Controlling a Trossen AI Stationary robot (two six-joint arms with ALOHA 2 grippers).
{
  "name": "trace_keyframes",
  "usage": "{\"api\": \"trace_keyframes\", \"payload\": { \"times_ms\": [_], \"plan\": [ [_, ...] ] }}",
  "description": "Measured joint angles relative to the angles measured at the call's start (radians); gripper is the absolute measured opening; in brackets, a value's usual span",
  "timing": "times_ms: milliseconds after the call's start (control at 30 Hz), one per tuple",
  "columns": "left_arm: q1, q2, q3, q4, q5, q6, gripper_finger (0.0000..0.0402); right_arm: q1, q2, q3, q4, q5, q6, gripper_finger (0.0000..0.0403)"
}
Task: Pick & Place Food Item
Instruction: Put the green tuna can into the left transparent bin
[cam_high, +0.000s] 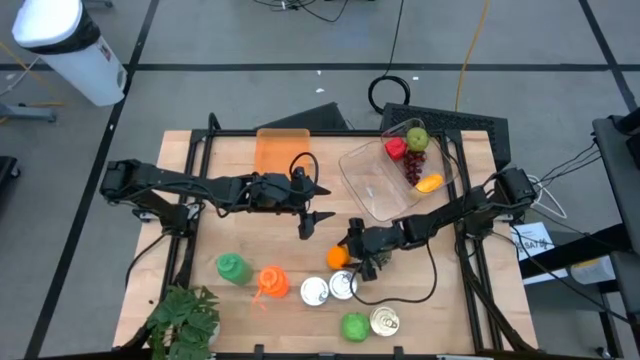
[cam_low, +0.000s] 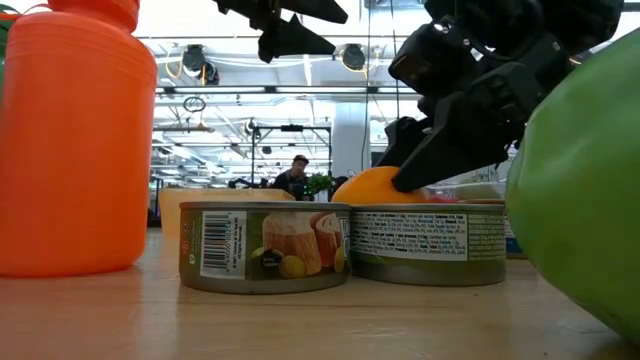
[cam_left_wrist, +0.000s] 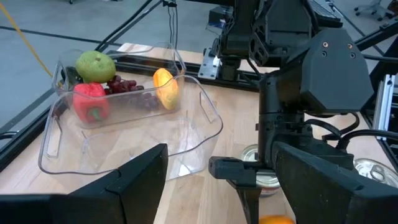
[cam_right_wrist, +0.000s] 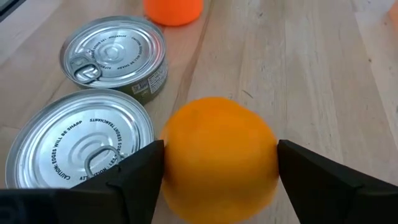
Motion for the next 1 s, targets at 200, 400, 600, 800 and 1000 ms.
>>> {"api": "trace_keyframes", "payload": {
  "times_ms": [200, 400, 600, 800, 1000],
  "plan": [
    [0.0, 0.0, 0.0, 0.0, 0.0, 0.0, 0.0296, 0.0, 0.006, -0.004, 0.077, 0.144, 0.011, 0.0328],
    [0.0, 0.0, 0.0, 0.0, 0.0, 0.001, 0.0296, 0.0, 0.004, -0.005, 0.116, 0.229, -0.022, 0.0365],
    [0.0, 0.0, 0.0, -0.001, -0.001, 0.014, 0.0296, -0.001, -0.009, -0.005, 0.135, 0.232, -0.02, 0.0365],
    [0.0, -0.002, 0.0, -0.01, -0.01, 0.043, 0.0296, -0.013, -0.034, 0.047, 0.022, 0.232, 0.103, 0.0364],
    [0.009, -0.002, -0.001, -0.058, -0.011, 0.061, 0.0296, 0.004, -0.035, 0.134, -0.186, 0.203, 0.127, 0.0364]
  ]
}}
